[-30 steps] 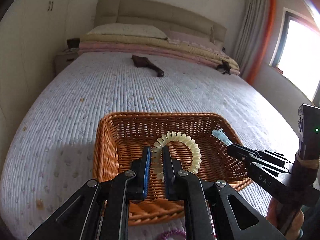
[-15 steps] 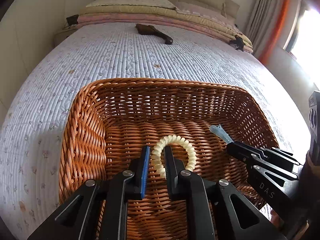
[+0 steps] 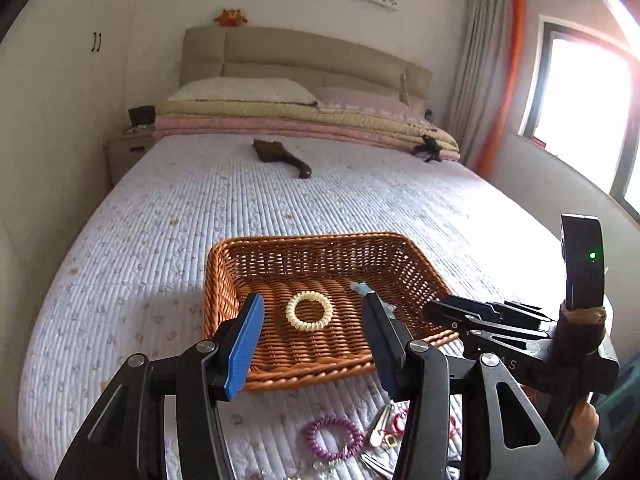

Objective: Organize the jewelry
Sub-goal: 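Grasp the clear beaded bracelet with the left tool while the right tool grasps the silver chain bracelet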

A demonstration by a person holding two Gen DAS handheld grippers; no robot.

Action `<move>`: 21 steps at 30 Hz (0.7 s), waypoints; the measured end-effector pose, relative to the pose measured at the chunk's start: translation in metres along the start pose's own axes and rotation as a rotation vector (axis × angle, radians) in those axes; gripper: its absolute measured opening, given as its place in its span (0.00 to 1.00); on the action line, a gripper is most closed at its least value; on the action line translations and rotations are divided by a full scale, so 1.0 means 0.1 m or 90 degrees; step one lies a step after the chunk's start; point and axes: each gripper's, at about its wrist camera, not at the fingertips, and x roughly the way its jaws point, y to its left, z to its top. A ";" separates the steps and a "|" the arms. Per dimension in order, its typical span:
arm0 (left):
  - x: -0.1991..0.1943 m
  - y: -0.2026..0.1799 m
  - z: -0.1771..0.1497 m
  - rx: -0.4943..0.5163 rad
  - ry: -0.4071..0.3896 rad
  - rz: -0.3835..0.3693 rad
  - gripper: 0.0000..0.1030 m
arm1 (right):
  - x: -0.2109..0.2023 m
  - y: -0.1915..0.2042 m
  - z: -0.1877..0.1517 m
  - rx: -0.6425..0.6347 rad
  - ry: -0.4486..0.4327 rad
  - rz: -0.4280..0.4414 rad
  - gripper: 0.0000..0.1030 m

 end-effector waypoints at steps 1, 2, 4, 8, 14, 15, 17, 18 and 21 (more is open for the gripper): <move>-0.15 0.00 -0.03 -0.001 -0.014 -0.008 0.55 | -0.12 0.02 -0.06 -0.003 -0.012 0.000 0.36; -0.30 0.00 -0.06 0.001 -0.026 -0.014 0.57 | -0.24 0.05 -0.13 -0.003 -0.023 0.001 0.37; -0.56 -0.01 -0.15 0.001 -0.047 -0.020 0.60 | -0.44 0.05 -0.28 0.000 -0.039 0.012 0.40; -0.94 0.02 -0.42 -0.013 -0.054 -0.055 0.64 | -0.77 0.01 -0.60 -0.015 -0.065 0.004 0.40; -1.02 0.13 -0.91 -0.032 -0.032 -0.075 0.64 | -0.80 -0.13 -0.95 -0.023 -0.050 -0.014 0.40; -0.99 0.15 -0.99 -0.036 -0.024 -0.075 0.64 | -0.77 -0.17 -0.98 -0.017 -0.047 -0.010 0.40; -0.91 0.20 -1.16 -0.051 -0.004 -0.075 0.64 | -0.66 -0.24 -1.01 -0.003 -0.037 -0.004 0.40; -0.85 0.23 -1.23 -0.061 0.010 -0.076 0.64 | -0.59 -0.27 -1.01 0.001 -0.028 -0.004 0.40; -0.68 0.31 -1.46 -0.076 0.048 -0.073 0.64 | -0.33 -0.30 -1.00 0.001 -0.005 -0.004 0.40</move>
